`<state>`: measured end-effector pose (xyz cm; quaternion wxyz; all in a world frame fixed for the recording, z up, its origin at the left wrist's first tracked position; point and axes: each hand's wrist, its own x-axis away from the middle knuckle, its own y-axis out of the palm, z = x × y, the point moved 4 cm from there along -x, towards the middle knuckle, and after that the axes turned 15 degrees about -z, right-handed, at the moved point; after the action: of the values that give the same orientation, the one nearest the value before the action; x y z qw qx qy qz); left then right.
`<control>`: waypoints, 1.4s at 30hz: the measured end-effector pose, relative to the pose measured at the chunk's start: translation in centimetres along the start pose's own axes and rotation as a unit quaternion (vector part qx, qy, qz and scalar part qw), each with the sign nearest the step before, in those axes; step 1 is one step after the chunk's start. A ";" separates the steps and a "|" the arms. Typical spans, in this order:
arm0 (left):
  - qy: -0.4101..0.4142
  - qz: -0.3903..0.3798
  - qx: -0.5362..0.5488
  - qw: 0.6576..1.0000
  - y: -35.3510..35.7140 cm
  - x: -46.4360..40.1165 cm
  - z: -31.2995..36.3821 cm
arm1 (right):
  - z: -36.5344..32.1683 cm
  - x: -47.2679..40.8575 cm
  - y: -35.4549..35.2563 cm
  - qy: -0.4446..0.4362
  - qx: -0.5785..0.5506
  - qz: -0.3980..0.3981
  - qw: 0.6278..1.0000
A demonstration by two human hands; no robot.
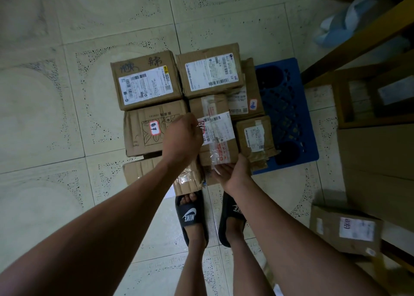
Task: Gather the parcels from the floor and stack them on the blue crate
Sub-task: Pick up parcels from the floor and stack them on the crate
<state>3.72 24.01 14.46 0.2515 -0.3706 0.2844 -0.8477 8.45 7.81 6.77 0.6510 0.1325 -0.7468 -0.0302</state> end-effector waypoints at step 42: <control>-0.156 -0.465 0.023 0.871 57.6 32.1 -10.4 | 27.1 -2.7 -59.0 -0.109 0.235 0.224 0.939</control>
<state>-11.12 -34.37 -14.32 -0.1219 -0.5812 0.0172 -0.8044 -8.49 -51.81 -12.72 0.5055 0.1074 -0.8095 0.2785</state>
